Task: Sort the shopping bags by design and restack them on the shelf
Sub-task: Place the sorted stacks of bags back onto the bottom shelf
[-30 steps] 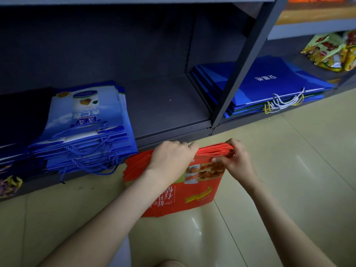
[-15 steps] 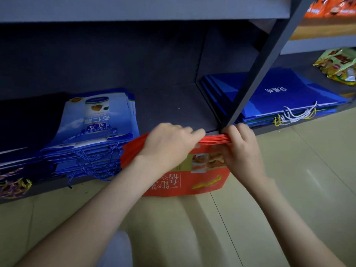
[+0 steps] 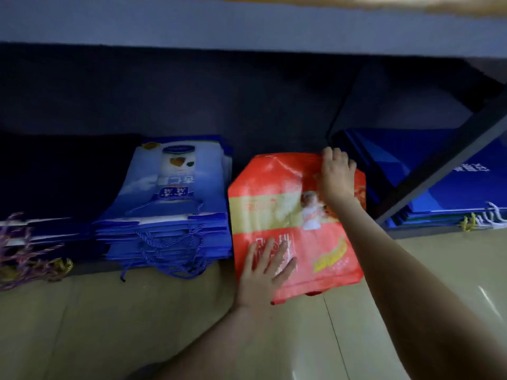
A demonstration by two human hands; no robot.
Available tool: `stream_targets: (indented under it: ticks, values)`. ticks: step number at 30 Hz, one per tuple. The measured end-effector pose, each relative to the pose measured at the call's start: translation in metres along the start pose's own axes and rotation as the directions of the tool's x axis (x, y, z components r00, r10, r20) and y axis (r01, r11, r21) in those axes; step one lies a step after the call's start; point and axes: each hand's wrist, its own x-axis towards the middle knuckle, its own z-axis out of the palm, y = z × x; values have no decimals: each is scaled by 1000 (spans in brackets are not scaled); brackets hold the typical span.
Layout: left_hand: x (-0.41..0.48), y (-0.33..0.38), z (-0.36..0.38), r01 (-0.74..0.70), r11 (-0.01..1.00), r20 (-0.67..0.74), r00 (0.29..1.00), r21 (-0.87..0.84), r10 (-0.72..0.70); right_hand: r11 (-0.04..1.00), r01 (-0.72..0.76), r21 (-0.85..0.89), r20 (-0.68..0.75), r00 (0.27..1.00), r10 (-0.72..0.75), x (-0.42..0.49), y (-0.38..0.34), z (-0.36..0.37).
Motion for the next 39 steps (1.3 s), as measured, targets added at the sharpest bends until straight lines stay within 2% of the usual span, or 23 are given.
stream_targets:
  ticks: [2, 4, 5, 8, 11, 15, 18, 21, 24, 27, 29, 31, 33, 36, 39]
  values:
    - [3, -6, 13, 24, 998, -27, 999, 51, -22, 999, -28, -47, 3, 1000, 28, -1, -1, 13]
    - [4, -12, 17, 25, 999, 16, 1000, 37, -25, 999, 27, -32, 68, 997, -25, -13, -2, 16]
    - [6, -15, 20, 50, 999, 22, 999, 6, -50, 995, 96, -1, 82, 992, -96, -24, -3, 15]
    - [5, -14, 17, 77, 997, 82, 994, 16, -78, 934, 338, 120, -68, 941, -332, -87, 0, 12]
    - [3, -15, 9, 83, 996, 83, 993, 9, -84, 882, 445, 158, -19, 894, -448, -178, 6, 28]
    - [8, -18, 9, 31, 999, 153, 988, 15, -33, 914, 406, -3, 76, 911, -404, -253, 7, 62]
    - [13, -21, 3, 41, 999, 171, 985, -31, -36, 941, 307, -140, 66, 952, -300, -259, 12, 89]
    - [16, -24, -1, 52, 996, 209, 977, -78, -34, 942, 260, -211, -44, 960, -275, -242, 16, 106]
    - [24, -30, -8, 70, 994, 215, 975, -86, -50, 934, 292, -208, -173, 928, -329, -219, 22, 112]
    - [31, -35, -18, 99, 989, 242, 968, -109, -70, 927, 331, -180, -231, 901, -366, -203, 30, 108]
    - [26, -31, -26, 60, 996, 162, 986, -68, -48, 917, 367, -156, -254, 882, -396, -199, 35, 103]
    - [14, -19, -26, -60, 996, -32, 998, -60, 58, 919, 375, -122, -275, 877, -394, -198, 36, 94]
    - [1, -5, -18, -177, 982, -146, 975, -71, 165, 929, 358, -93, -306, 878, -369, -200, 36, 87]
    - [5, 3, 0, -145, 989, -162, 976, 35, 149, 941, 328, -86, -313, 888, -338, -206, 34, 87]
    - [33, -6, 3, -66, 997, -90, 994, 28, 68, 931, 344, -125, -218, 906, -364, -187, 36, 95]
